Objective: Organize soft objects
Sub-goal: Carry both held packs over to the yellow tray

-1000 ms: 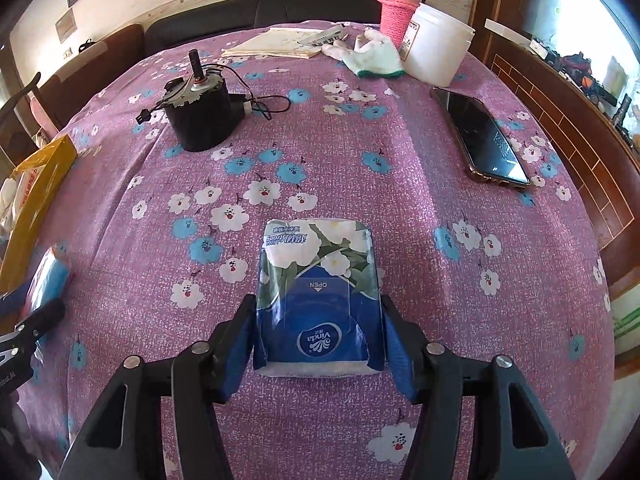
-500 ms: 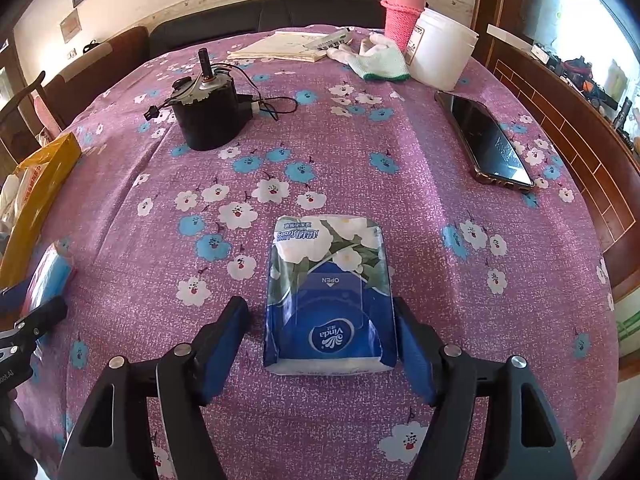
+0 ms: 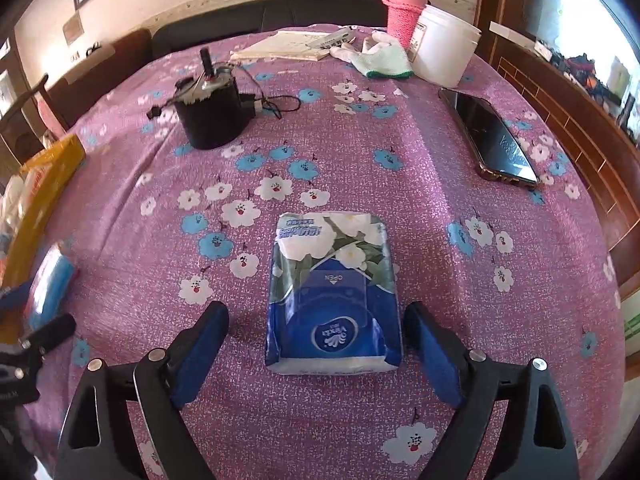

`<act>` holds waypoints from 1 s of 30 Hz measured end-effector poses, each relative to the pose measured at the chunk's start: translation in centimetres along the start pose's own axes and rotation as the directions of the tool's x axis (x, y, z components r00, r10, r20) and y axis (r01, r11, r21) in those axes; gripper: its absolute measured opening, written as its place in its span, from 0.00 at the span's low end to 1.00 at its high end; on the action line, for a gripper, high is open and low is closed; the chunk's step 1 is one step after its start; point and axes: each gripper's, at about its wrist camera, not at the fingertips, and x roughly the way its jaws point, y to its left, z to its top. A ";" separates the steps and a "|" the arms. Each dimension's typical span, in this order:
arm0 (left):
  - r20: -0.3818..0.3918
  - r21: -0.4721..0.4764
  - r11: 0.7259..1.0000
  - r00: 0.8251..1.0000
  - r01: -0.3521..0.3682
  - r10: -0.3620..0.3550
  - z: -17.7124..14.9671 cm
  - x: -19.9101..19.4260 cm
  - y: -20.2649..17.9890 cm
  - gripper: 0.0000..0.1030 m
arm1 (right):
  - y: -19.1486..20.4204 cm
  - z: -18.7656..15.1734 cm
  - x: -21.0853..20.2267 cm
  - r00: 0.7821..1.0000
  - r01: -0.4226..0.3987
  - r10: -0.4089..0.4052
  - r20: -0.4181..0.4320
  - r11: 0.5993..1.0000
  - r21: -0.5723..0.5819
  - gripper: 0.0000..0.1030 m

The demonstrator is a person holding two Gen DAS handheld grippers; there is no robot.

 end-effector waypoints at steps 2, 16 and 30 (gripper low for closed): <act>-0.016 0.025 1.000 1.000 -0.009 0.009 0.0 0.2 -0.4 1.00 | -0.8 -0.1 -0.3 0.999 -0.036 0.036 0.012 0.999 0.029 0.89; 0.014 0.056 0.998 1.000 -0.025 0.024 -0.4 -0.4 -1.1 0.75 | -1.7 0.4 0.2 1.000 0.001 -0.002 0.022 0.999 0.046 0.93; 0.002 0.114 0.993 1.000 -0.010 0.010 -0.4 -0.3 -2.8 0.82 | -1.2 0.6 -0.1 1.000 -0.005 0.005 0.016 1.000 0.011 0.87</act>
